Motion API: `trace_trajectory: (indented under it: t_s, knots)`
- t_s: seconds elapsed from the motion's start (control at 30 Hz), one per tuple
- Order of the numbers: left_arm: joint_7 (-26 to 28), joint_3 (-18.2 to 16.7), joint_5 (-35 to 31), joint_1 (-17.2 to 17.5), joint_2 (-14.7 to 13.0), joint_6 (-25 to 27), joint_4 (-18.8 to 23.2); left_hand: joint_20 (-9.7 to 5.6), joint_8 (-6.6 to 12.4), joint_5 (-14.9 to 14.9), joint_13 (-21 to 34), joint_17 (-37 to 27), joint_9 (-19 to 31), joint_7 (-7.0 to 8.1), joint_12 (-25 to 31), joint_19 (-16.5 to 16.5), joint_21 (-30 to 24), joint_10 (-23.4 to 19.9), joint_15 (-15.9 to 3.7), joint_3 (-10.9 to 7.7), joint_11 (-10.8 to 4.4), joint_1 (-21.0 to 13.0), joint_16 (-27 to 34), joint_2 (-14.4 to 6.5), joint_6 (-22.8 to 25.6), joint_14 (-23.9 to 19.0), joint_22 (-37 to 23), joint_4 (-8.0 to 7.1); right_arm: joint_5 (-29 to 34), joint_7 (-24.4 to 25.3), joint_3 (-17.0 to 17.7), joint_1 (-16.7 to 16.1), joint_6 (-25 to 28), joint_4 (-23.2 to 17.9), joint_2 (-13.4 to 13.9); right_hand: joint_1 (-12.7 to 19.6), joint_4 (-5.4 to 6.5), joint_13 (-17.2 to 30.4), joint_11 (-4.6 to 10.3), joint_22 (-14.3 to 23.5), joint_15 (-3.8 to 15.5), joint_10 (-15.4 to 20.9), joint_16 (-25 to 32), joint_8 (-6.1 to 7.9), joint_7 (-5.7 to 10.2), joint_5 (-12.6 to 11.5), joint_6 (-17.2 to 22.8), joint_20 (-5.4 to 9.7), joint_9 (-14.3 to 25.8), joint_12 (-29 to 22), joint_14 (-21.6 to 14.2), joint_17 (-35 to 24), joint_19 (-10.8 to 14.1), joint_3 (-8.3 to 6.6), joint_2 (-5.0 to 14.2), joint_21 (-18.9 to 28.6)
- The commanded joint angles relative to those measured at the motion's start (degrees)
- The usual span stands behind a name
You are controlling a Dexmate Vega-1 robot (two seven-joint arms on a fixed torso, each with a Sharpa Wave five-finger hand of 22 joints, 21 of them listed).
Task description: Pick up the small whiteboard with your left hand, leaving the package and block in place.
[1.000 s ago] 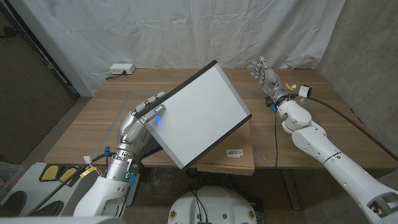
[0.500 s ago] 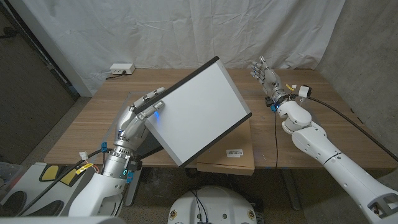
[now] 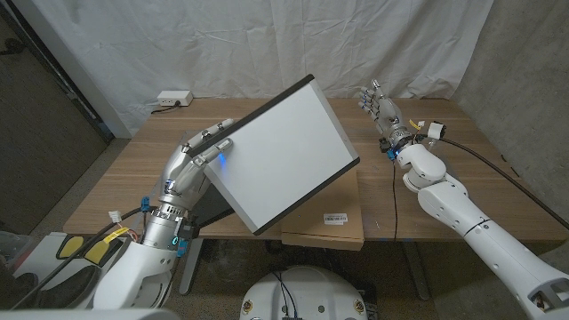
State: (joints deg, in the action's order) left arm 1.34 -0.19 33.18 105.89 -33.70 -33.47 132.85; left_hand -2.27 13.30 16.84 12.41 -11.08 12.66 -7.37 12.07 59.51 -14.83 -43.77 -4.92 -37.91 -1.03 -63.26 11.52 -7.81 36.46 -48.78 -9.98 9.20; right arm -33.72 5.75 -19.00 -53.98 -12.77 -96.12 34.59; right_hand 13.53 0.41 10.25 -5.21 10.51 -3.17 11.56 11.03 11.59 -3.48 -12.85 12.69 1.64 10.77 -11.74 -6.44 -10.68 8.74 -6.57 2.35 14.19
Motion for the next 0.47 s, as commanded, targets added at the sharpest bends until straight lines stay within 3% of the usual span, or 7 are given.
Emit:
trace_trajectory:
  t_s: [0.03,0.47]
  knots:
    - [-0.4,-1.4,-0.3,0.5,0.3,1.5,1.7,-0.02,-0.17,0.4,0.2,-0.2,0.2,0.23,0.2,0.3,0.3,-0.5,-0.07,-2.53,-0.47,-0.1,-0.1,-0.8,0.6,-0.4,-0.1,-1.93,-0.1,0.2,0.0,-0.3,0.6,-0.7,0.2,0.0,-0.36,0.3,0.03,0.2,0.12,0.6,0.0,-0.14,-0.16,0.2,0.5,-0.02,0.2,-0.4,-0.5,-0.2,0.7,0.03,0.51,-0.1]
    - [-0.9,-1.1,-1.2,0.8,1.5,0.9,1.3,-0.23,-0.23,0.2,0.2,-0.1,0.3,0.23,0.1,0.6,0.3,-0.6,-0.24,-2.72,-0.84,0.3,-0.1,-0.7,0.8,-0.7,-0.2,-2.05,0.1,0.2,0.0,-0.2,0.9,-0.9,0.3,0.0,-0.39,0.3,0.05,0.2,0.14,0.6,-0.1,-0.11,-0.09,0.2,0.6,-0.04,0.2,-0.4,-0.5,-0.2,0.7,0.06,0.55,-0.2]
